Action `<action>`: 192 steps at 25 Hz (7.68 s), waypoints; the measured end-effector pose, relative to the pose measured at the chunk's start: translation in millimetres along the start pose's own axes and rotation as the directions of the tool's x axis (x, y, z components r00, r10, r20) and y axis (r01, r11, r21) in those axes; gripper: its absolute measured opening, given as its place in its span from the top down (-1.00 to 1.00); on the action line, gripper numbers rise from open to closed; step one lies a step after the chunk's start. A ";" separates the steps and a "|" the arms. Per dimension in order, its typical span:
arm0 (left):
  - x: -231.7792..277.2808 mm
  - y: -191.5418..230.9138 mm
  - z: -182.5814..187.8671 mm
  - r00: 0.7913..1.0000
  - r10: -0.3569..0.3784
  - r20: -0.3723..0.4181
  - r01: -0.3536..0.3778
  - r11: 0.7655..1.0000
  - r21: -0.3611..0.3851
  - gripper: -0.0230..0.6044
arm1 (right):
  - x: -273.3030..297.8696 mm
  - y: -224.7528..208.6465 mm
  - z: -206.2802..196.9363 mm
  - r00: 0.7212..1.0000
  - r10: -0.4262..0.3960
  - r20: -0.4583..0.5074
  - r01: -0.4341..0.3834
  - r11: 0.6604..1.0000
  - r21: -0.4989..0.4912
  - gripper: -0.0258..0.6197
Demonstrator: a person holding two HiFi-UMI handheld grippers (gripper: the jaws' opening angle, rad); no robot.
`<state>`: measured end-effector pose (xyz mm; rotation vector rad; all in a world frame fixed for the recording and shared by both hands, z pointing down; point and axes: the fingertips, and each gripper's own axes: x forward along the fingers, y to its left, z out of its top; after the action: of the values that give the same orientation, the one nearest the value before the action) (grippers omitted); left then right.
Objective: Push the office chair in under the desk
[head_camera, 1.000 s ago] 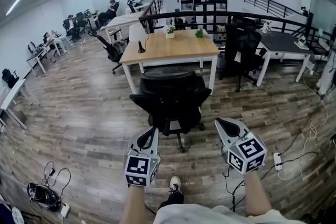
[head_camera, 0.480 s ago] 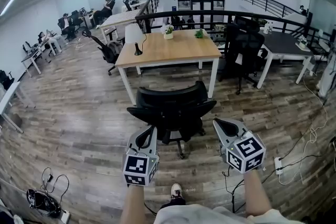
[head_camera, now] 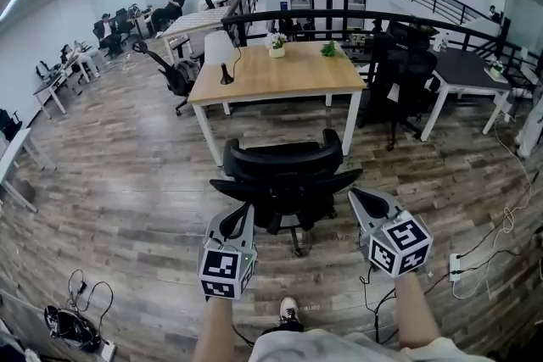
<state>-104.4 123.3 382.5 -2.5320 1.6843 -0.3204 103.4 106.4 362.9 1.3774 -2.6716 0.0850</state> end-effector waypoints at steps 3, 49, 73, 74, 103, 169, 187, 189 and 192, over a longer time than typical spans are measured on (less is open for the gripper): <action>11.5 14.5 -4.2 1.000 -0.005 -0.007 0.005 1.000 -0.004 0.89 | 16.2 -9.2 0.5 1.000 -0.024 0.001 0.024 1.000 0.016 0.89; 173.8 148.1 -104.5 0.990 -0.005 -0.139 -0.010 0.994 -0.108 0.08 | 186.8 -118.5 -89.6 0.960 -0.177 -0.219 0.176 0.984 -0.025 0.08; 204.3 150.7 -123.0 0.990 -0.104 -0.093 0.093 0.989 -0.115 0.00 | 218.2 -126.2 -92.1 0.988 -0.051 -0.143 0.058 0.998 0.038 0.05; 205.4 152.1 -123.0 0.990 -0.102 -0.093 0.091 0.989 -0.113 0.00 | 220.0 -126.5 -92.0 0.989 -0.047 -0.143 0.053 0.998 0.040 0.05; 291.2 208.2 -114.7 0.996 -0.063 -0.057 0.057 0.994 -0.097 0.04 | 311.7 -172.7 -75.7 0.990 -0.044 -0.136 0.048 0.998 0.027 0.10; 649.1 376.0 -93.5 0.999 -0.029 -0.039 0.025 0.995 -0.095 0.06 | 655.5 -399.3 -29.2 0.983 -0.023 -0.184 0.022 1.000 -0.006 0.11; 737.0 422.2 -91.8 0.999 -0.041 -0.027 0.038 0.995 -0.096 0.07 | 741.4 -448.4 -17.6 0.977 -0.048 -0.209 0.041 0.998 -0.036 0.13; 745.4 428.0 -92.4 0.999 -0.045 -0.029 0.042 0.994 -0.097 0.07 | 749.4 -451.8 -17.0 0.977 -0.049 -0.209 0.042 0.998 -0.036 0.13; 755.1 434.5 -92.9 0.998 -0.050 -0.033 0.046 0.994 -0.102 0.07 | 759.6 -456.4 -16.2 0.975 -0.044 -0.216 0.038 0.999 -0.031 0.13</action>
<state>-235.4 -736.4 488.9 -2.6580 1.6955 -0.2930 41.1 -769.4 483.9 1.3311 -2.4566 0.1836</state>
